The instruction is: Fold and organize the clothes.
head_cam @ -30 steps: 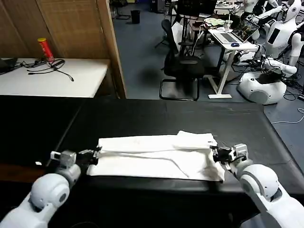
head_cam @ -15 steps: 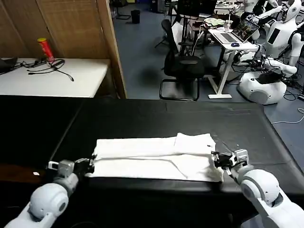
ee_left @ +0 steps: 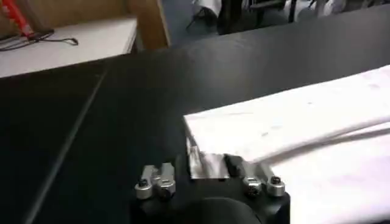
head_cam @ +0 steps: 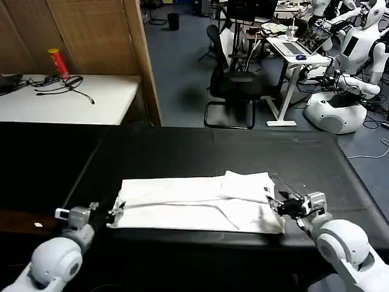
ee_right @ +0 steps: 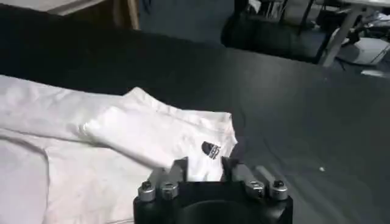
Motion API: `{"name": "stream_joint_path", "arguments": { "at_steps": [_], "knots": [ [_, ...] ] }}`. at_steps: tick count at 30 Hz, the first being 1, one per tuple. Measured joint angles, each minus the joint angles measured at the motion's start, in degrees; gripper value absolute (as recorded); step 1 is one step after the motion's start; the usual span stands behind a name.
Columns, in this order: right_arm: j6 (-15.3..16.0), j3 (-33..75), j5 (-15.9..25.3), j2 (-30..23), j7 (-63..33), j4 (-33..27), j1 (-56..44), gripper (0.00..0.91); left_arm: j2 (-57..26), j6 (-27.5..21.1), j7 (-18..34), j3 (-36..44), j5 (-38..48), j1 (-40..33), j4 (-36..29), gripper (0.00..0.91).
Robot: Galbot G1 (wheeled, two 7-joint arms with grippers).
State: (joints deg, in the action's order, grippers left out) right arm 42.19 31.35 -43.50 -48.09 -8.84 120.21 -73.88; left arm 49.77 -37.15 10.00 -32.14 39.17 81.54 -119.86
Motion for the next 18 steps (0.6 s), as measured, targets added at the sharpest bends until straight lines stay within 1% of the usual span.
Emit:
{"name": "stream_joint_path", "arguments": {
  "at_steps": [2, 5, 9, 15, 18],
  "knots": [
    [0.0, 0.0, 0.6, -1.0, -0.6, -1.0, 1.1, 0.878, 0.6, 0.7, -0.3, -0.6, 2.5, -1.2, 0.8, 0.878],
    [-0.1, -0.7, 3.1, -3.0, -0.7, -3.5, 3.5, 0.878, 1.7, 1.2, -0.1, -0.6, 5.6, -4.0, 3.2, 0.878],
    [-3.7, -2.9, 5.7, -6.9, -0.8, -8.8, 7.9, 0.878, 4.3, 2.1, -0.1, 0.7, 6.2, -8.9, 7.3, 0.878],
    [-7.8, -4.3, 5.7, -10.7, -0.8, -14.7, 11.6, 0.878, 7.7, 2.5, -0.6, 3.0, 6.4, -13.8, 12.3, 0.878],
    [-8.8, -5.0, 5.7, -12.1, -1.4, -17.1, 12.9, 0.878, 8.7, 2.6, -1.0, 3.8, 6.4, -15.4, 14.5, 0.878]
  ]
}}
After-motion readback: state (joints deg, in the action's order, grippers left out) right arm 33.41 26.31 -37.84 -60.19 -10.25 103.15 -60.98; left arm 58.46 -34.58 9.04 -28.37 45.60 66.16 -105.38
